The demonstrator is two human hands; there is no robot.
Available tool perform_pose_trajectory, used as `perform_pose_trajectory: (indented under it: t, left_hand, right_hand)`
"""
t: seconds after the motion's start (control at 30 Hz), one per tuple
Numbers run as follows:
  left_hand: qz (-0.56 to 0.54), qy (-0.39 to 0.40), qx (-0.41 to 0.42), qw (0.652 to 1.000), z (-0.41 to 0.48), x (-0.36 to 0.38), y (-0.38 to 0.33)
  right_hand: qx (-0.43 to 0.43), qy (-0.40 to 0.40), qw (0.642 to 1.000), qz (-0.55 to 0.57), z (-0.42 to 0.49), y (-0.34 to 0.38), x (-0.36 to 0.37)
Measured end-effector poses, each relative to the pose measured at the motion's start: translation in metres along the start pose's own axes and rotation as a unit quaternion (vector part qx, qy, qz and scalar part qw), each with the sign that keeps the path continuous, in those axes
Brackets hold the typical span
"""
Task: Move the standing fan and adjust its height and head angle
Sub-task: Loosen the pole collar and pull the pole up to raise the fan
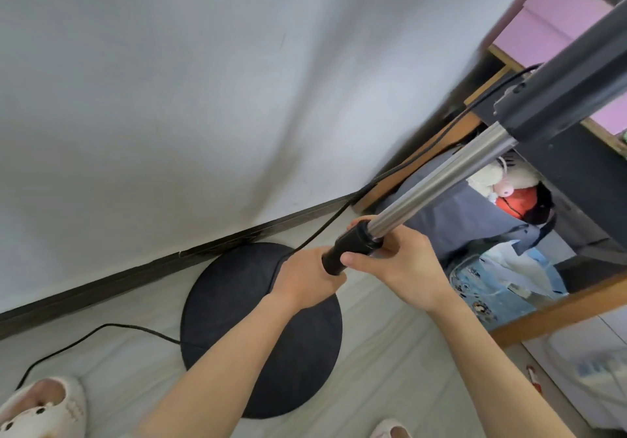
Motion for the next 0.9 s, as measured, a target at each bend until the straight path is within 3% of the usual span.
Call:
perform_pose_trajectory:
  t: [0.13, 0.23, 0.37, 0.53, 0.6, 0.77, 0.9]
  left_hand:
    - [0.008, -0.004, 0.006, 1.000, 0.000, -0.002, -0.001]
    - [0.000, -0.001, -0.001, 1.000, 0.001, -0.002, -0.002]
    - [0.002, 0.009, -0.008, 1.000, 0.002, 0.001, 0.000]
    - [-0.003, 0.000, -0.004, 1.000, 0.003, 0.006, 0.003]
    - [-0.002, -0.001, -0.004, 1.000, 0.003, 0.005, 0.002]
    - [-0.005, -0.023, -0.012, 1.000, 0.001, 0.003, 0.001]
    - [-0.022, -0.022, -0.022, 0.999, 0.002, 0.001, 0.003]
  right_hand:
    - [0.000, -0.092, 0.987, -0.135, 0.000, 0.009, 0.006]
    - [0.011, -0.047, 0.990, -0.130, 0.003, 0.010, 0.003]
    - [0.013, 0.011, 1.000, -0.011, -0.001, 0.009, -0.006]
    - [0.014, -0.024, 0.999, 0.035, -0.002, 0.007, -0.007]
    - [0.001, -0.057, 0.992, 0.111, 0.001, 0.013, -0.005]
    - [0.018, -0.098, 0.936, 0.338, 0.028, 0.036, 0.003]
    - [0.064, -0.159, 0.892, 0.419, 0.037, 0.049, 0.011]
Point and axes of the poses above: each hand's wrist, its own z-axis towards the middle knuckle, its own x-axis out of the palm, y = z × x, the point moved 3 cm from there along z, towards the middle knuckle, and after that the axes turned 3 degrees about -y, right-handed, at the moved point
